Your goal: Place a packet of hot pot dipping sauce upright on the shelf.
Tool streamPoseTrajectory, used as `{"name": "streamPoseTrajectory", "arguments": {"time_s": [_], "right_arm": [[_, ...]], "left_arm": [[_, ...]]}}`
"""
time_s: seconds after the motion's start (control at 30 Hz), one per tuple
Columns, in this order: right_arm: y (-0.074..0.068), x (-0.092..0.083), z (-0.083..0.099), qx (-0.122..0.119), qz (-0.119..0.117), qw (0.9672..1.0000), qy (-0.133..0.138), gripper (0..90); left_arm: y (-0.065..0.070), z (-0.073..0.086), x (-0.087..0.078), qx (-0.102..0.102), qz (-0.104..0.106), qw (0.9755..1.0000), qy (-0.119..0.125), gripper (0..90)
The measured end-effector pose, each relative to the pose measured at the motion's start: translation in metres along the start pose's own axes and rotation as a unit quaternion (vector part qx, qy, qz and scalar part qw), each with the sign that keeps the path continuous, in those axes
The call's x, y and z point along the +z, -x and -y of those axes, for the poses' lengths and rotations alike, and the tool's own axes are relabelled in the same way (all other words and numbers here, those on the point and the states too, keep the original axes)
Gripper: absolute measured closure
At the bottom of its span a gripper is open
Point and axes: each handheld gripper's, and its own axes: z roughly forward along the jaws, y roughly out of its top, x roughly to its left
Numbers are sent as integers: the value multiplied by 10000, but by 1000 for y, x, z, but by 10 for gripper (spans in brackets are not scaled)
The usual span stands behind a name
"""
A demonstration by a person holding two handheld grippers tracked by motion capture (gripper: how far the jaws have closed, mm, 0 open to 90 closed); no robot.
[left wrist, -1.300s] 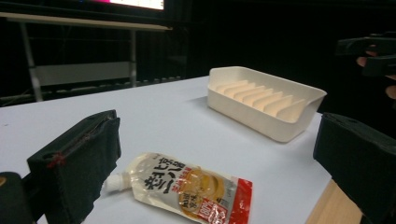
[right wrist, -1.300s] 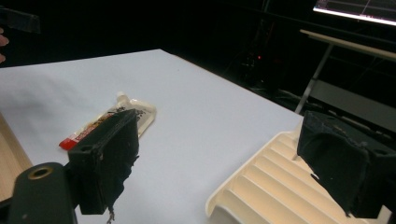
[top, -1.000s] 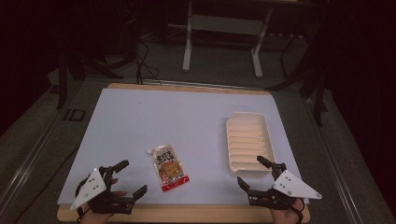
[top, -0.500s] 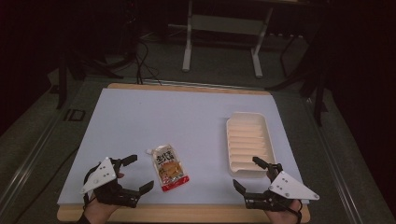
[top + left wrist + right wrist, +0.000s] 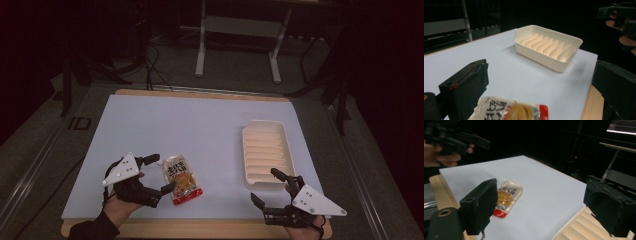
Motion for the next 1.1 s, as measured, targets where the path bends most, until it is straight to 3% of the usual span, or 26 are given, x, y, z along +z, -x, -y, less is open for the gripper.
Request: {"name": "streamPoseTrajectory", "arguments": {"time_s": [0.13,0.43,0.6,0.67,0.8,1.1], "right_arm": [[-1,0,0,-21,34,10000,28,126],[2,0,2,60,49,10000,38,134],[2,1,3,82,35,10000,-10,136],[2,1,3,81,38,10000,4,138],[2,2,4,91,-13,10000,-4,140],[3,3,6,131,-39,9999,-45,145]], "left_arm": [[-13,-3,10,-5,-61,10000,-7,16],[-37,6,34,22,-138,9989,-448,21],[-49,15,46,-31,-90,9977,-676,63],[-54,20,50,-27,-48,9972,-752,146],[-64,26,59,-109,13,9956,-934,185],[-82,41,70,-102,-303,9914,-1271,252]]}}
